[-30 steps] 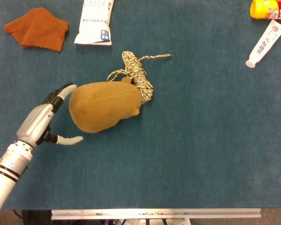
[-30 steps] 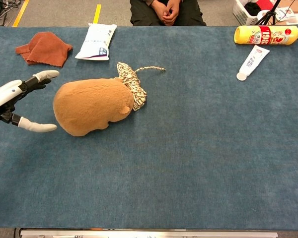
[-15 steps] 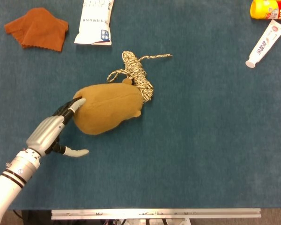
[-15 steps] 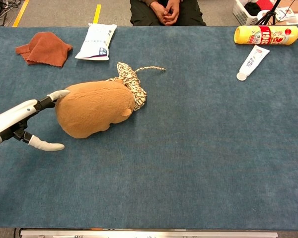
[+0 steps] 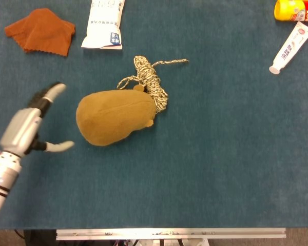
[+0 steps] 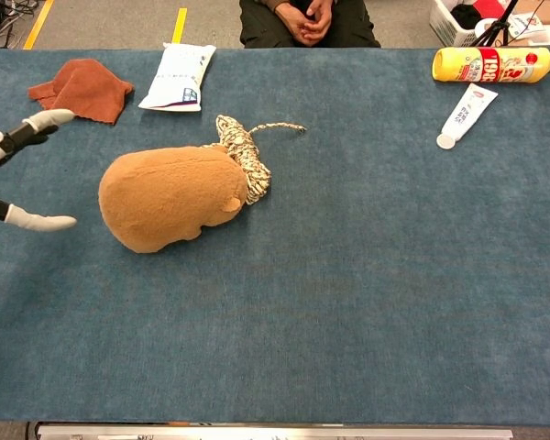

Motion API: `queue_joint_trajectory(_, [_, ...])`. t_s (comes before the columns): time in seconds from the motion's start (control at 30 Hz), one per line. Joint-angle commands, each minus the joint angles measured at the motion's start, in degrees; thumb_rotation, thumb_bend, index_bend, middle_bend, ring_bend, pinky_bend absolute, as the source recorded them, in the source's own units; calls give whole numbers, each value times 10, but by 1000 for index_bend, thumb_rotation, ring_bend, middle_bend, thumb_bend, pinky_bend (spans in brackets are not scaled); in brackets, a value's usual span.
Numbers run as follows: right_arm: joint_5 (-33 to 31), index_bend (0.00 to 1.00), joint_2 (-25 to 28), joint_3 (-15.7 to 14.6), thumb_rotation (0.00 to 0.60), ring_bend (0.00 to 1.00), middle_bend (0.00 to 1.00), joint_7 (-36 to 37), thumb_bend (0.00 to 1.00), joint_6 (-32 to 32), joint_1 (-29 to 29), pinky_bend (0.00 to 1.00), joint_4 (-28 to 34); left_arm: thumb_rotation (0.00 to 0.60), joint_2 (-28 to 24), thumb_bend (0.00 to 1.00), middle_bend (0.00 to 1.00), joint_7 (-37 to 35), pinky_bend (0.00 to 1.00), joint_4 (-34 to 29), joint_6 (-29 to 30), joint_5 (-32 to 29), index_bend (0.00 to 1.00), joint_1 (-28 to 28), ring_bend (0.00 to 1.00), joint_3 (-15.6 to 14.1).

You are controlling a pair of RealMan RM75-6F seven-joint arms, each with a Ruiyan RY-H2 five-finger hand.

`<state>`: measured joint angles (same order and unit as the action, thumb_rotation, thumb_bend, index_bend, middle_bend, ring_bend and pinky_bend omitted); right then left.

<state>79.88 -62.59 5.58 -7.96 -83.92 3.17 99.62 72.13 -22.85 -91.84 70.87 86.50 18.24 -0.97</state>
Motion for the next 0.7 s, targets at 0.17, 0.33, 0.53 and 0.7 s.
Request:
queue_joint_trajectory(0.17, [4, 159, -10, 1, 600, 70, 265, -2, 294, 2, 6, 143, -4, 600, -23, 44, 0, 138, 0, 38, 95, -1, 6, -59, 0, -2])
queue_joint_trajectory(0.33, [6, 160, -11, -1, 600, 69, 265, -4, 295, -1, 6, 143, -2, 600, -32, 44, 0, 167, 0, 32, 130, 9, 7, -87, 0, -14])
queue_joint_trajectory(0.53, [9, 160, -12, -4, 600, 69, 264, -5, 295, -2, 5, 143, 2, 600, -22, 44, 0, 197, 0, 23, 181, 29, 8, -119, 0, -18])
queue_joint_trajectory(0.7, [11, 159, -10, -2, 600, 70, 265, -7, 295, -6, 4, 143, 5, 600, -19, 44, 0, 197, 0, 20, 196, 38, 8, -126, 0, -13])
